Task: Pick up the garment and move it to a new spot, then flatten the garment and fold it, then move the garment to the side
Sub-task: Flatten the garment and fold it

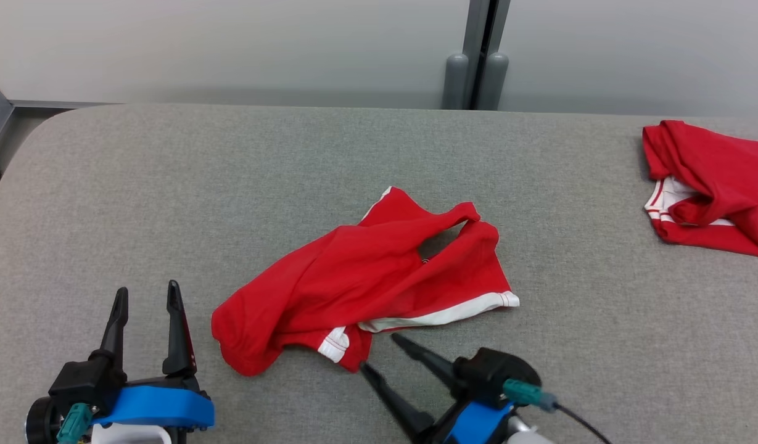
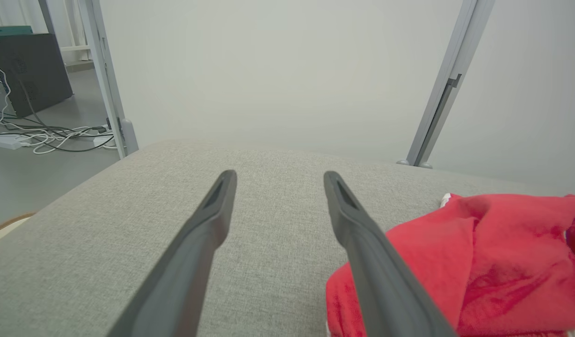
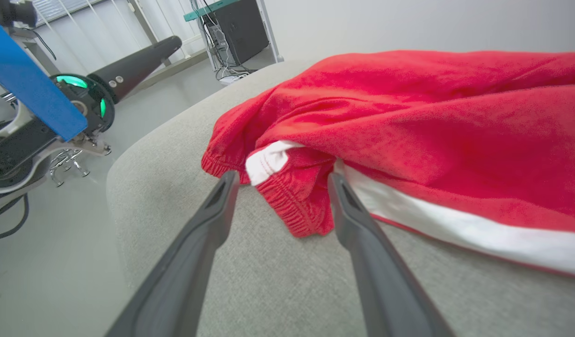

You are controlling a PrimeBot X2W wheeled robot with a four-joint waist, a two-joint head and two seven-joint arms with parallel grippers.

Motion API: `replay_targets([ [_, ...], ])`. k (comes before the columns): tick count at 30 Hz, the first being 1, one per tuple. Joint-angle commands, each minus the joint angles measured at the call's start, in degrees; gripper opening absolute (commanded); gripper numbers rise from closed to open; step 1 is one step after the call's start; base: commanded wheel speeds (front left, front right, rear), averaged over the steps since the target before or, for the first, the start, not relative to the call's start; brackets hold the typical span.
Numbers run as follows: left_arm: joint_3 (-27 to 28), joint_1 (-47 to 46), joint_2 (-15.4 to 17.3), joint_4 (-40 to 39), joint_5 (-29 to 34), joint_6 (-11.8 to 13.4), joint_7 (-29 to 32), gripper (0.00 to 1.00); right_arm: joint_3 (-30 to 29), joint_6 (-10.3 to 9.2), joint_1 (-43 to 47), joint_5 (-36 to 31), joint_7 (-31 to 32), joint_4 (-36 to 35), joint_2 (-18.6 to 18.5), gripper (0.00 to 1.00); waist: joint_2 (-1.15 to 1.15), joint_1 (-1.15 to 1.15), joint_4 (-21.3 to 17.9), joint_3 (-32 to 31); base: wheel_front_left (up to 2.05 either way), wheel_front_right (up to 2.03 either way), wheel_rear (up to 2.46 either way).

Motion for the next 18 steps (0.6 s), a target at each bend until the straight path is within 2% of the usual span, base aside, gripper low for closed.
replay_targets([
  [1, 0.34, 0.32, -0.07, -0.17, 0.33, -0.18, -0.25, 1.00, -1.13, 0.01, 0.69, -0.46, -0.20, -0.68, -0.62, 1.00, -0.01, 0.00, -0.22, -0.05, 0.00, 0.00, 0.00],
  [5, 0.77, 0.49, -0.08, -0.38, 0.41, -0.34, -0.25, 1.00, -10.92, 0.02, 2.35, -3.75, -0.20, -3.74, -2.43, 1.00, -0.01, 0.00, -1.17, 0.12, 0.00, 0.00, 0.00],
  [9, 0.13, 0.81, -0.07, -0.64, 0.20, -0.10, -0.25, 1.00, -18.94, 0.01, 1.52, -7.50, -0.20, -3.29, -3.67, 1.00, -0.01, 0.00, -1.27, 0.30, 0.00, 0.00, 0.00],
  [18, -1.29, 0.01, -0.07, -0.79, -0.29, 0.30, -0.25, 1.00, -24.93, 0.01, -0.96, -11.53, 0.01, 8.15, -4.37, 1.00, -0.01, 0.00, 0.65, 0.88, 0.00, 0.00, 0.00],
])
